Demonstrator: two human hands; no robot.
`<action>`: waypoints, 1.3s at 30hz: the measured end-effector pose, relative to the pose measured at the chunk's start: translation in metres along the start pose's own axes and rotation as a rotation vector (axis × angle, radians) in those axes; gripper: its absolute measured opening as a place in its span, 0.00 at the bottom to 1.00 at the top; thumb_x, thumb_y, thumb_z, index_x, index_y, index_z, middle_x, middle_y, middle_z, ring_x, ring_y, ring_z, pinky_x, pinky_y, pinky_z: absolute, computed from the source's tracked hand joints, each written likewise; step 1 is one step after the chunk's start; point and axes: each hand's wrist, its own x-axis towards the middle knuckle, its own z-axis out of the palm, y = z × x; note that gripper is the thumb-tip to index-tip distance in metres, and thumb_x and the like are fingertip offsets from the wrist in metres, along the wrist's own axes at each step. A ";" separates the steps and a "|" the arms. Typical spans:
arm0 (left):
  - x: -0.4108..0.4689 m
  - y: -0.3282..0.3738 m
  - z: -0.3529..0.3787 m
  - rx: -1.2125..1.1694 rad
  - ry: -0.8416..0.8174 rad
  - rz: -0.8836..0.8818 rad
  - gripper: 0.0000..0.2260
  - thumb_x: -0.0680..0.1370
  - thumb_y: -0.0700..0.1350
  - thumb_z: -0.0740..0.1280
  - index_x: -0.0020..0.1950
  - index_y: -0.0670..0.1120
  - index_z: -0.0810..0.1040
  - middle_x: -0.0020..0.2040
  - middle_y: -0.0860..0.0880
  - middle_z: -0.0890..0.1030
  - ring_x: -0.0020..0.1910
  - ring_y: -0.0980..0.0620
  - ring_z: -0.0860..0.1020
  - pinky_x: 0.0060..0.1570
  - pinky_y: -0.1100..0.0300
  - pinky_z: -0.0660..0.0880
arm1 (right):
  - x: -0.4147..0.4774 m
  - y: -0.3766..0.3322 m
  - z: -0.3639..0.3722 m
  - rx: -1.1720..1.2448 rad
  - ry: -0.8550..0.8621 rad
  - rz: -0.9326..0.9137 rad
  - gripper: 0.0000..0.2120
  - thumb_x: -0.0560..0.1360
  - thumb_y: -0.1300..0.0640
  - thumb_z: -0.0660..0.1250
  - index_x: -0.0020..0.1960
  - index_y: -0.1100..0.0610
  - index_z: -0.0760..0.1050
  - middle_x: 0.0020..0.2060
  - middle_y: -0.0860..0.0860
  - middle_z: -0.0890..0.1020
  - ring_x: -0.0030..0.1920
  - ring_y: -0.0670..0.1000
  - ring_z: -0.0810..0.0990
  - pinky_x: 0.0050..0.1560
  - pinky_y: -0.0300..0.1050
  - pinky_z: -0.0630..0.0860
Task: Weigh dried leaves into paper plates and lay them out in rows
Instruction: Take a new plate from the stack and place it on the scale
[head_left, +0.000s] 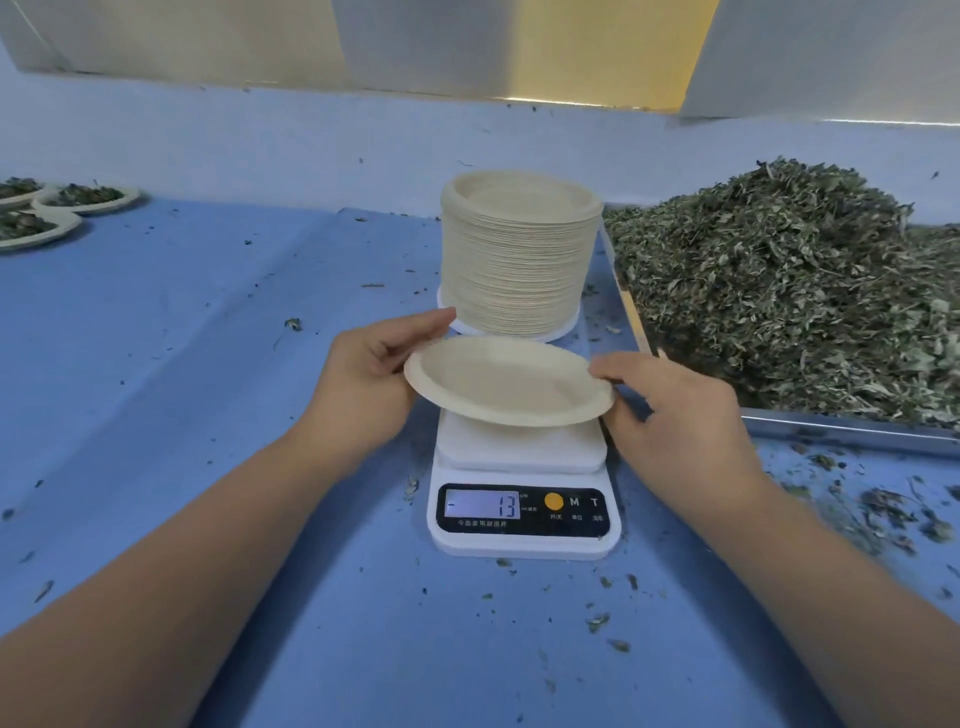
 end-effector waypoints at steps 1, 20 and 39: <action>0.000 -0.002 -0.003 -0.026 -0.024 -0.036 0.24 0.78 0.26 0.68 0.64 0.51 0.81 0.61 0.57 0.84 0.63 0.59 0.80 0.63 0.66 0.76 | 0.000 0.002 0.001 0.002 0.022 -0.035 0.13 0.74 0.65 0.73 0.57 0.56 0.84 0.50 0.50 0.86 0.45 0.46 0.79 0.49 0.34 0.73; -0.002 0.006 0.001 -0.319 0.098 -0.405 0.16 0.86 0.45 0.57 0.71 0.44 0.75 0.69 0.48 0.79 0.69 0.53 0.77 0.70 0.56 0.73 | 0.003 0.005 -0.007 -0.179 -0.105 0.035 0.25 0.79 0.66 0.62 0.74 0.54 0.71 0.51 0.57 0.81 0.53 0.58 0.79 0.48 0.52 0.78; -0.007 0.011 0.002 -0.112 -0.077 -0.247 0.16 0.78 0.50 0.62 0.39 0.61 0.87 0.48 0.57 0.87 0.51 0.57 0.83 0.55 0.61 0.78 | 0.000 0.009 -0.004 -0.231 -0.158 0.061 0.21 0.79 0.62 0.66 0.72 0.54 0.74 0.55 0.59 0.80 0.55 0.60 0.78 0.52 0.50 0.75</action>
